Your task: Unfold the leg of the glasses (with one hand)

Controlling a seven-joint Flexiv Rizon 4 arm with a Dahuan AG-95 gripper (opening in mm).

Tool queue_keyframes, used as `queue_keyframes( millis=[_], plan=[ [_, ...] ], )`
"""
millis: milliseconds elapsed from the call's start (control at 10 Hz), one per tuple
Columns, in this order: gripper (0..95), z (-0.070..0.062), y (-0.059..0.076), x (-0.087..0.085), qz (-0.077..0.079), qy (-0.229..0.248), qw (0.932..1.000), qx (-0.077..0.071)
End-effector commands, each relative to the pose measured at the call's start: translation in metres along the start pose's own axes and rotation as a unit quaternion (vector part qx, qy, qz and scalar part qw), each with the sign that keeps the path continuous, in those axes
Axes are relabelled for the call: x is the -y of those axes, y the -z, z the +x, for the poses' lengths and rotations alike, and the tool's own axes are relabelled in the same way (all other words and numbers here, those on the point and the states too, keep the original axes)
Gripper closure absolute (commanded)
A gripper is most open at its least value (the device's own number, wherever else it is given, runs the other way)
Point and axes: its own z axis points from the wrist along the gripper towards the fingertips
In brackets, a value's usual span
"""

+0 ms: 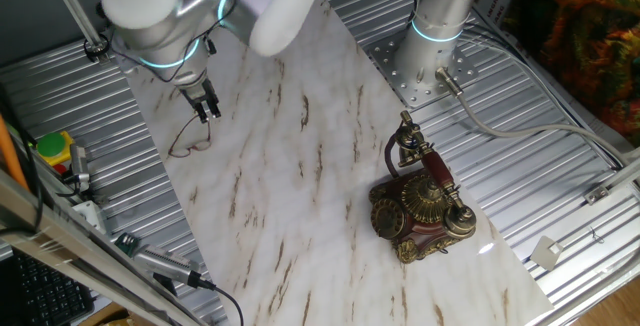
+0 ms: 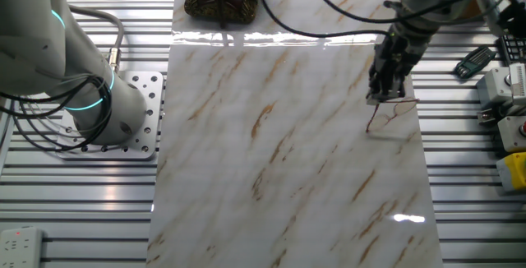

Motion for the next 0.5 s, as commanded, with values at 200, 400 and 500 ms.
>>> queue_keyframes(
  millis=[200,400,500],
  plan=[
    [95.0,-0.0005,0.0017,-0.0006,-0.003,-0.006,0.9997,0.023],
    [95.0,0.0004,0.0017,-0.0007,-0.004,-0.008,0.9985,0.054],
    [95.0,0.0005,0.0017,-0.0007,-0.005,-0.007,0.9977,0.068]
  ],
)
